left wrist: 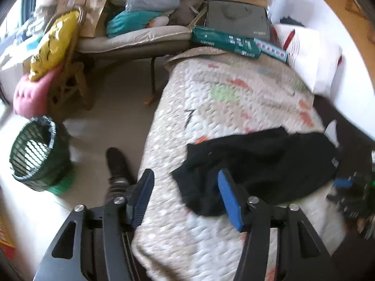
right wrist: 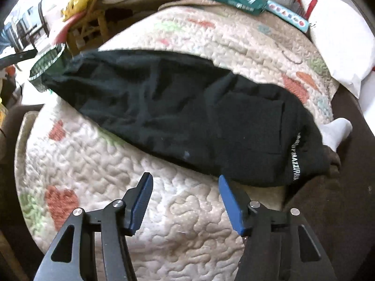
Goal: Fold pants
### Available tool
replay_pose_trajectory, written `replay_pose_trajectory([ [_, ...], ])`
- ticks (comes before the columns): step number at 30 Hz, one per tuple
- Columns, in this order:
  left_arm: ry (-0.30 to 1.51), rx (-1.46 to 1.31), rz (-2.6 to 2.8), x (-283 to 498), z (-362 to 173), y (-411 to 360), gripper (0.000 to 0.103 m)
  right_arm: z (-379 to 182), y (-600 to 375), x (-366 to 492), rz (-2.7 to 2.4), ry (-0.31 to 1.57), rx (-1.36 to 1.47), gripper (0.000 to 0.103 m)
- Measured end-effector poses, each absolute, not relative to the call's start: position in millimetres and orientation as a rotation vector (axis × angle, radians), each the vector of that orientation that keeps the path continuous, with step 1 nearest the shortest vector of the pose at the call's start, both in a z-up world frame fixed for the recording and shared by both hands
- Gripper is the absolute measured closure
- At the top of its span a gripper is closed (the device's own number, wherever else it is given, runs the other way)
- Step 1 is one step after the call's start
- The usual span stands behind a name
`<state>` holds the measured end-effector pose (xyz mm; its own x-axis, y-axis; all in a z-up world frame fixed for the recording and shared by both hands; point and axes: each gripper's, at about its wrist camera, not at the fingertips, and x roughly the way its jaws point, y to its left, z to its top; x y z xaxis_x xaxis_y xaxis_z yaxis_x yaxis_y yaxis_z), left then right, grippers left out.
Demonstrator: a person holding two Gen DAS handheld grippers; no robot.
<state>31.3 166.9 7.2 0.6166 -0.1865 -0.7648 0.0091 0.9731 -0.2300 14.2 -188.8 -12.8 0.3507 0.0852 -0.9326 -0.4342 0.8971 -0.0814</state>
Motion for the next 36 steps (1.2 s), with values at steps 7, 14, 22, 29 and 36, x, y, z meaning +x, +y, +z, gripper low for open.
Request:
replay_pose_trajectory([
  [7, 0.954, -0.157, -0.137, 62.0, -29.0, 110.8, 0.044, 3.8, -191.7, 26.6, 0.280, 1.152, -0.240, 0.039],
  [14, 1.019, -0.075, -0.075, 98.9, -75.5, 88.7, 0.044, -11.3, -179.8, 52.4, 0.211, 1.178, -0.293, 0.038],
  [22, 1.003, -0.093, -0.028, 127.5, -82.2, 95.3, 0.041, -39.9, -174.4, 132.7, 0.112, 1.113, -0.218, 0.038],
  [29, 0.964, -0.106, -0.025, 127.2, -91.3, 98.5, 0.030, -38.8, -163.9, 205.7, 0.204, 1.112, -0.046, 0.043],
  [36, 0.902, -0.115, 0.000, 120.9, -94.4, 94.1, 0.026, -82.2, -130.3, 230.4, 0.268, 1.326, -0.278, 0.085],
])
